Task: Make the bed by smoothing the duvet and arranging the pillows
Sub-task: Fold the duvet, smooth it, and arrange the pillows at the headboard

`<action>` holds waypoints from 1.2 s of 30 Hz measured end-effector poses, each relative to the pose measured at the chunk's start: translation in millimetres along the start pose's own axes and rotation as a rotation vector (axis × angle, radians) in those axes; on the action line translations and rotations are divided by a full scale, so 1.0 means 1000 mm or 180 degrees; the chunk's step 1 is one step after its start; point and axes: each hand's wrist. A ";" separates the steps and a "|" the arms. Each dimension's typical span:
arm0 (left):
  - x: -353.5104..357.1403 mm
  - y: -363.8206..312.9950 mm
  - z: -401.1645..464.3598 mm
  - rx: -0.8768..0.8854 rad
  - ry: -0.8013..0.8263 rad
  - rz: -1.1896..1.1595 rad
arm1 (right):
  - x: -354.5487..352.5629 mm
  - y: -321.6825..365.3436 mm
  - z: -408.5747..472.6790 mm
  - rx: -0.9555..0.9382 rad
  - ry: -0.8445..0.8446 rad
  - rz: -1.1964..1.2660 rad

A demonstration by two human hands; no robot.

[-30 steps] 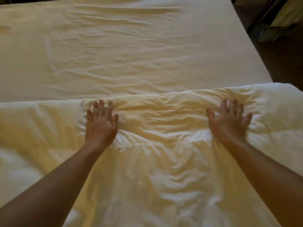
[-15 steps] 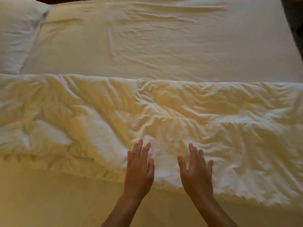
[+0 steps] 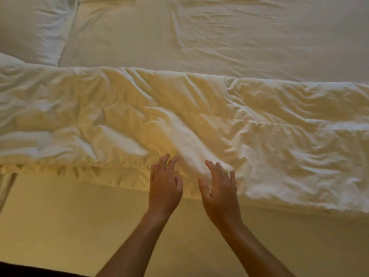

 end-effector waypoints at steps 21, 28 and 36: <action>-0.063 0.172 0.103 0.1179 0.0598 0.1492 | 0.107 0.016 0.067 0.0378 -0.0475 -0.2355; -0.093 0.158 0.071 0.0982 0.0407 0.0913 | 0.096 0.032 0.030 0.0175 -0.0821 -0.1247; -0.097 0.205 0.002 0.1377 0.0426 0.1260 | 0.117 0.009 -0.032 -0.0036 -0.0446 -0.1416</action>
Point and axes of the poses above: each hand's wrist, its own z-axis towards the middle knuckle, its own x-axis out of the palm, y = z × x, and after that the axes turned 12 degrees about -z, right-handed
